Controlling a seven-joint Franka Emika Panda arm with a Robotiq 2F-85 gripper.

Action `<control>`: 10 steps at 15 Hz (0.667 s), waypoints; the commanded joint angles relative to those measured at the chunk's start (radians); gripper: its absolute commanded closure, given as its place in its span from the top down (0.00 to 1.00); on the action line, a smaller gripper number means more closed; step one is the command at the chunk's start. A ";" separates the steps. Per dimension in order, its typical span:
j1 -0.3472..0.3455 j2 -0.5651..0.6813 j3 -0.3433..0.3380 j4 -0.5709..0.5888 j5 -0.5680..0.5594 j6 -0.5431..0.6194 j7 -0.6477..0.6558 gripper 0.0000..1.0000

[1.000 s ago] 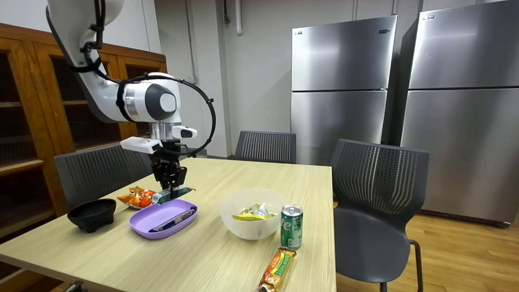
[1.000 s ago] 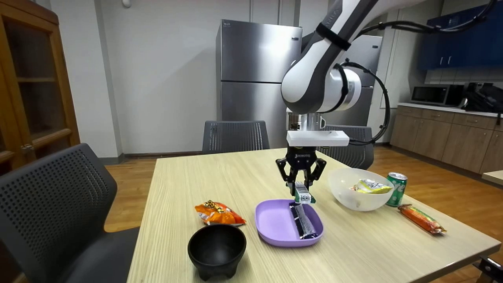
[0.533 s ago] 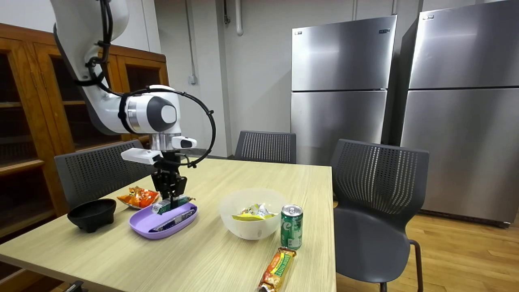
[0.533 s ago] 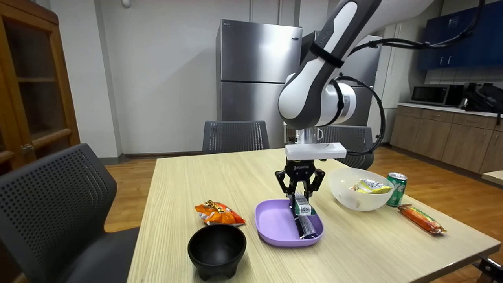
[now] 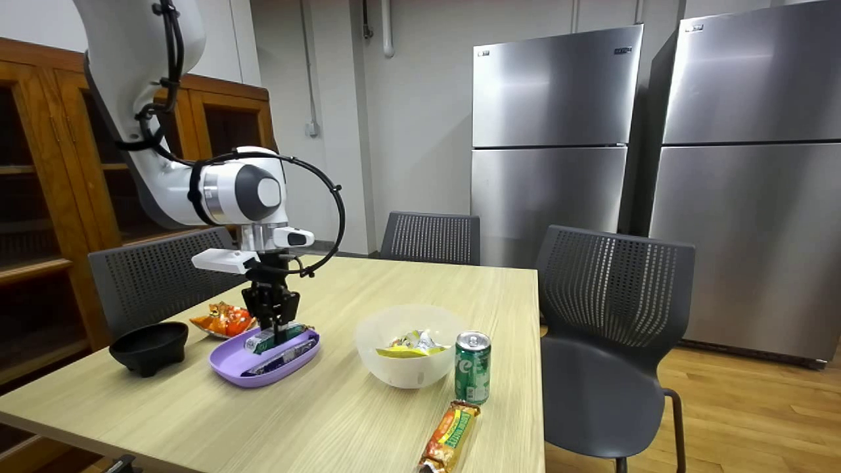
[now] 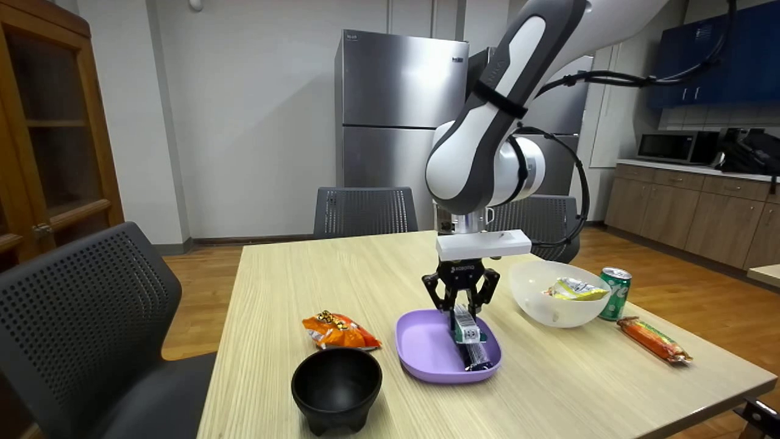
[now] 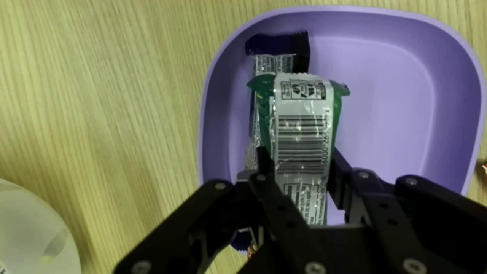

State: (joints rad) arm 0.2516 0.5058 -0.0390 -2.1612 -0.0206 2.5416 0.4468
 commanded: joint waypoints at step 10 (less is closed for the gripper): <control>0.025 -0.018 -0.011 -0.008 -0.023 0.003 0.040 0.92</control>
State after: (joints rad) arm 0.2675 0.5058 -0.0445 -2.1612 -0.0288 2.5486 0.4610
